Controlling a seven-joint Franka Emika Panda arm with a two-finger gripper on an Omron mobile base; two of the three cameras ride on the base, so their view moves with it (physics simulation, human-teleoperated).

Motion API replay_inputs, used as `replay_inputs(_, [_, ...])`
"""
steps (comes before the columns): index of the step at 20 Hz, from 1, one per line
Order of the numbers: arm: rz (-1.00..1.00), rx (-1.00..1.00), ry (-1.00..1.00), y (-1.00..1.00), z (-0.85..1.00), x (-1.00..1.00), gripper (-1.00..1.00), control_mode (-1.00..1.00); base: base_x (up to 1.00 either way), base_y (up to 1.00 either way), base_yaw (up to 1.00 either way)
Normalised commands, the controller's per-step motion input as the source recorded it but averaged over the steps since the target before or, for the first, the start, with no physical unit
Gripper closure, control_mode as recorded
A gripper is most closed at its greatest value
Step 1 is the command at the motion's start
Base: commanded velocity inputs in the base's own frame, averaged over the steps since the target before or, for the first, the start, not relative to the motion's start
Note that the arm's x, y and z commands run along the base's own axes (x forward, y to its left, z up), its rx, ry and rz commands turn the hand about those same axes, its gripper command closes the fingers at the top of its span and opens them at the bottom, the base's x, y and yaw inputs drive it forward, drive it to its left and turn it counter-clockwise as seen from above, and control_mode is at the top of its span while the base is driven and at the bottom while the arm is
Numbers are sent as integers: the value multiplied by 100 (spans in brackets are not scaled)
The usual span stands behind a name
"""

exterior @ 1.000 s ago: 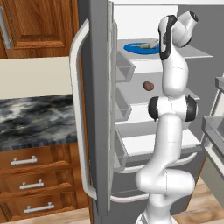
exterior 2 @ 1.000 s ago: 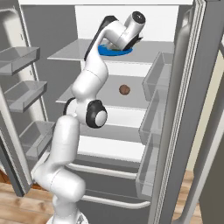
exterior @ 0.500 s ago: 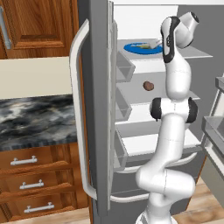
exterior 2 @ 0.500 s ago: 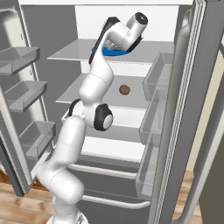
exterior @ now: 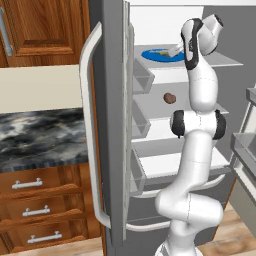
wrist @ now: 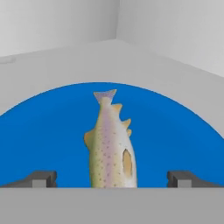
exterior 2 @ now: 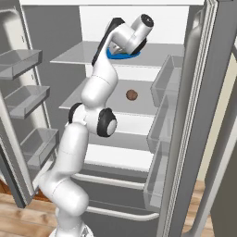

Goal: Transport the fish from the fridge to the microwave and turn on the microwave.

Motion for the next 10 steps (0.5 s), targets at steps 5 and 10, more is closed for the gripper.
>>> replay_inputs(5, [9, 0, 3, 6, 0, 0, -100, -100, 0, 0, 0])
replay_inputs(10, [7, 0, 3, 0, 0, -5, 100, -100, 0, 0, 0])
